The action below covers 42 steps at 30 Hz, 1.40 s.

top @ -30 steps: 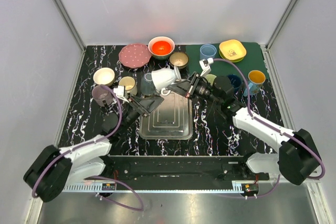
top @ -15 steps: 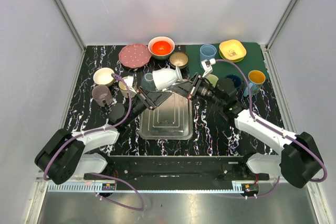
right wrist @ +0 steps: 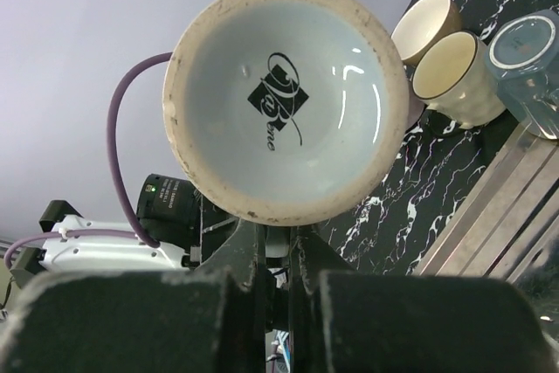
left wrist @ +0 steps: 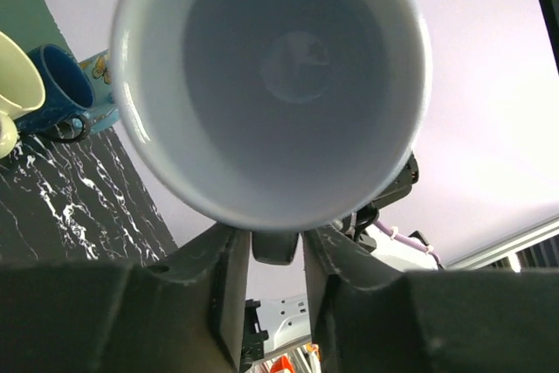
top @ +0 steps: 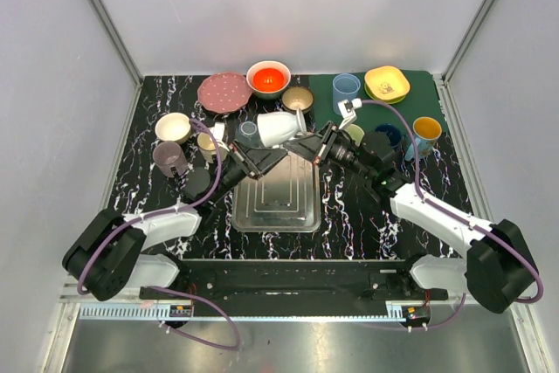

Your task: Turn the mug right side up

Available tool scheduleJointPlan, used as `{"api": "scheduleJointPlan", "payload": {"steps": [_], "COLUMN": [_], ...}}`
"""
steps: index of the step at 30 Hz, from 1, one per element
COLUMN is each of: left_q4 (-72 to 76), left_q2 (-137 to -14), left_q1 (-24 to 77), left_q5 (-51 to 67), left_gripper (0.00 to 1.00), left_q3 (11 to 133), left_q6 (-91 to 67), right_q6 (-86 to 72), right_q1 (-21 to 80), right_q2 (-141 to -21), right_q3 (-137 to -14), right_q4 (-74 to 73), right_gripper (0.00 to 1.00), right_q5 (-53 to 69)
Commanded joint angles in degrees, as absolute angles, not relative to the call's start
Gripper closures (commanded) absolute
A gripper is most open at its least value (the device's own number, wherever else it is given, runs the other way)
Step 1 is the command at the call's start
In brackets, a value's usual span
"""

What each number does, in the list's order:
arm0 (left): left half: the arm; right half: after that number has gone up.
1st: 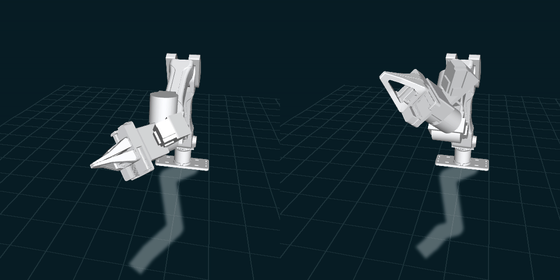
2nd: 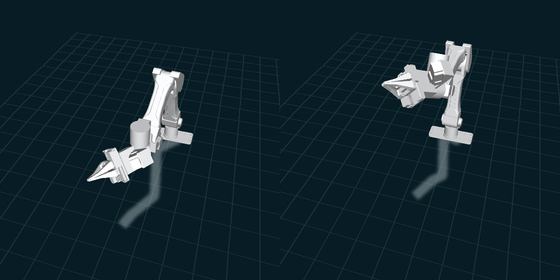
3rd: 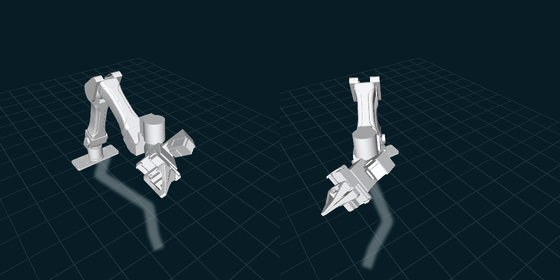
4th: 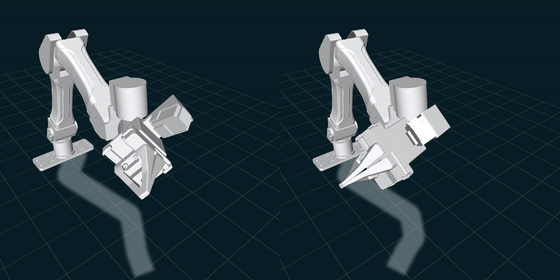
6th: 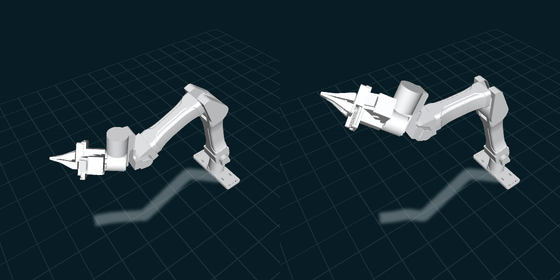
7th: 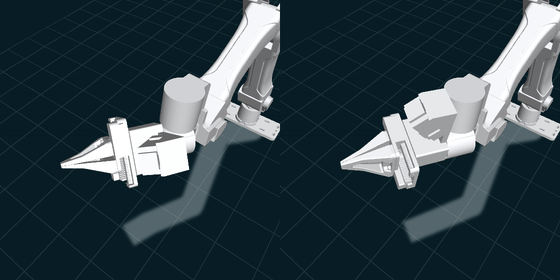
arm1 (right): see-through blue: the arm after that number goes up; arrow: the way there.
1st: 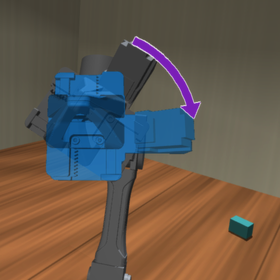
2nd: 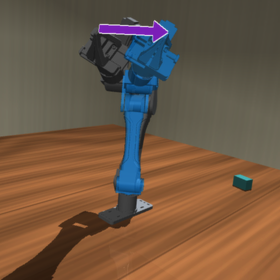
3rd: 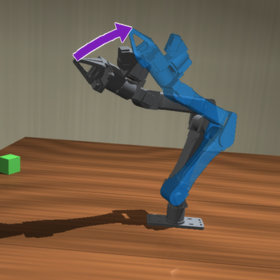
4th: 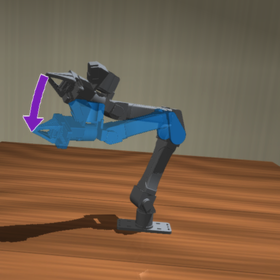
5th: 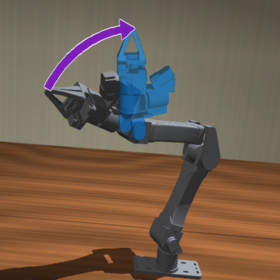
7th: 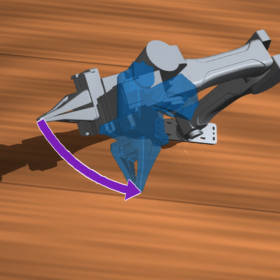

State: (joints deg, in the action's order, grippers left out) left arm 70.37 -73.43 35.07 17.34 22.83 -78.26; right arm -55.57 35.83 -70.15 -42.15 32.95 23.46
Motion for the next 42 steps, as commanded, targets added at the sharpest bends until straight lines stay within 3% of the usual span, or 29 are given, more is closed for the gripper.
{"api": "scheduleJointPlan", "payload": {"steps": [1, 3, 8, 10, 11, 12, 14, 18, 20, 22, 24, 28, 30, 36, 42], "left_q4": [88.42, 88.68, 89.13, 83.0, 79.49, 70.75, 61.39, 41.11, 33.88, 19.04, 0.48, -28.16, -38.09, -42.63, -35.0], "left_q2": [-74.0, -74.0, -73.05, -71.2, -68.15, -66.46, -61.03, -52.22, -46.97, -43.17, -39.04, -38.49, -40.25, -41.83, -49.91], "left_q1": [33.84, 33.58, 32.08, 31.38, 31.29, 31.38, 31.55, 31.46, 31.55, 31.46, 31.38, 29.98, 25.24, 9.68, -6.66], "left_q5": [13.8, 13.62, 16.95, 20.28, 21.35, 22.05, 23.2, 21.45, 19.26, 13.14, 6.19, -18.29, -21.17, -26.09, -17.69], "left_gripper": [0.78, 1.0, 1.0, 1.0, 1.0, 1.0, 1.0, 1.0, 1.0, 1.0, 1.0, 1.0, 1.0, 1.0, 1.0], "left_q3": [27.16, 27.07, 27.68, 28.65, 29.17, 30.14, 31.28, 33.04, 34.01, 36.73, 41.64, 51.4, 55.89, 59.76, 58.71], "left_q6": [-79.28, -79.28, -79.8, -77.44, -75.52, -70.45, -64.98, -52.42, -48.19, -41.07, -33.89, -28.3, -26.55, -23.03, -25.3], "right_q6": [-54.14, -53.62, -51.51, -49.05, -48.17, -46.51, -45.1, -43.07, -41.06, -38.95, -34.99, -29.89, -28.13, -29.61, -31.9], "right_q1": [36.48, 36.56, 36.65, 36.65, 36.56, 36.65, 36.56, 36.56, 36.56, 36.65, 36.65, 36.56, 36.56, 36.56, 36.56], "right_q2": [-68.47, -68.29, -66.89, -66.01, -65.74, -65.48, -65.13, -63.72, -63.28, -62.67, -62.14, -61.17, -61.0, -60.47, -57.58], "right_q3": [-41.92, -41.75, -41.48, -42.44, -42.89, -43.33, -44.21, -45.44, -46.75, -48.94, -50.88, -54.4, -54.84, -53.27, -50.89], "right_q4": [37.26, 37.27, 35.08, 30.71, 28.93, 27.18, 24.27, 19.62, 17.33, 10.66, 1.21, -9.92, -11.94, -11.08, -10.02], "right_gripper": [1.0, 1.0, 1.0, 1.0, 0.93, 0.77, 0.6, 0.42, 0.26, 0.18, 0.16, 0.15, 0.16, 0.16, 0.18], "right_q5": [28.65, 29.18, 30.76, 31.11, 31.11, 31.2, 31.38, 29.89, 29.18, 26.48, 23.22, 11.46, 9.41, 7.47, 10.46]}}
